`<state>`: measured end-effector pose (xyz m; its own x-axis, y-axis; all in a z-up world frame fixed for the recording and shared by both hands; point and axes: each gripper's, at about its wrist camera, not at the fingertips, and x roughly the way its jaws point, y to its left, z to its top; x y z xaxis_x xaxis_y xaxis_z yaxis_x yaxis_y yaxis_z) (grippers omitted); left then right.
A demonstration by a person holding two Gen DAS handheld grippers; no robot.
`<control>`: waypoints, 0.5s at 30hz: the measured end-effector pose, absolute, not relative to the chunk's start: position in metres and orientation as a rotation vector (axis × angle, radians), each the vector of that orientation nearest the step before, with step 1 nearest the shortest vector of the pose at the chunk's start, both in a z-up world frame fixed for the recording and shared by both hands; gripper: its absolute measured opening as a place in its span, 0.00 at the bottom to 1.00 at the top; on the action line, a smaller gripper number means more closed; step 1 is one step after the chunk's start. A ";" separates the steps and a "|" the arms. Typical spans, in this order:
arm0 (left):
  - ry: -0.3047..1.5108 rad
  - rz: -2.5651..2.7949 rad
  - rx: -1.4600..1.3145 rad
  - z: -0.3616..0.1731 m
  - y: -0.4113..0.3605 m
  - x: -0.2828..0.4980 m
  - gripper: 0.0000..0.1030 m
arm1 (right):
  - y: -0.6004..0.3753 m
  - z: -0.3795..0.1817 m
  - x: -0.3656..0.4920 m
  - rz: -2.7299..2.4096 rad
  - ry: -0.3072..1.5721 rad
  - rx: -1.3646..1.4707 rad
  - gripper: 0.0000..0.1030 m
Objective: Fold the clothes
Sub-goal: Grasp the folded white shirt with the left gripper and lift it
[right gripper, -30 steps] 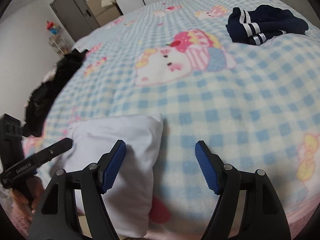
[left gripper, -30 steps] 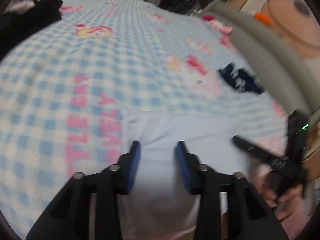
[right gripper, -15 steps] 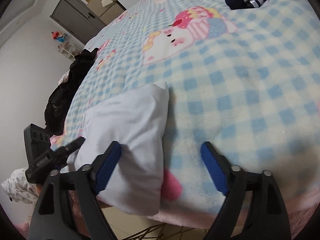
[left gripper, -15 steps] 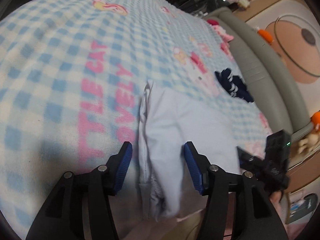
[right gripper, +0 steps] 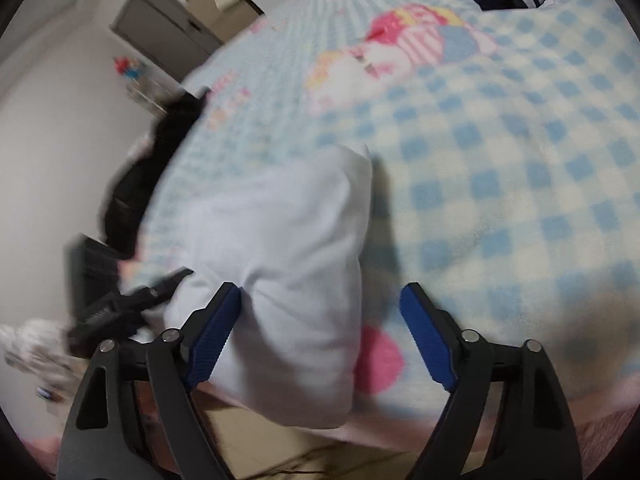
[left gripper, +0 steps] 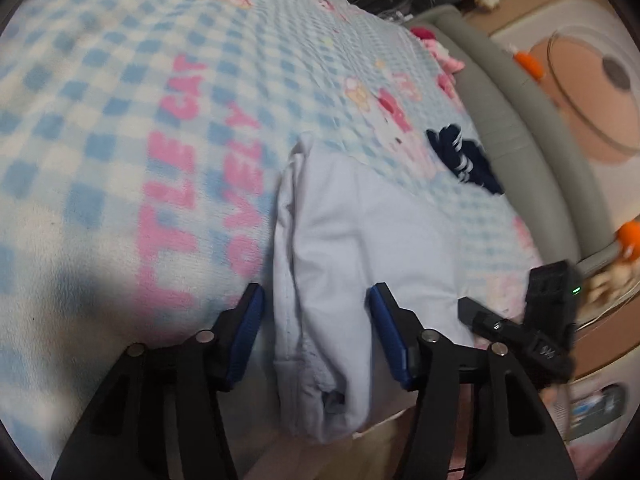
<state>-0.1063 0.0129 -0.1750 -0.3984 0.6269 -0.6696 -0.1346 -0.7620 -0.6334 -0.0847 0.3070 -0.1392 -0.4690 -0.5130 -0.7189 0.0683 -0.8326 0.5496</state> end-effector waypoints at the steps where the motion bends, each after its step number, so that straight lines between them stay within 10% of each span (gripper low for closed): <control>1: -0.676 2.198 -1.350 -0.173 0.011 -0.105 0.52 | 0.307 -0.141 -0.085 -2.349 -0.638 1.379 0.78; 15: -0.859 1.949 -1.335 -0.197 0.014 -0.116 0.57 | 0.293 -0.145 -0.091 -2.264 -0.712 1.396 0.87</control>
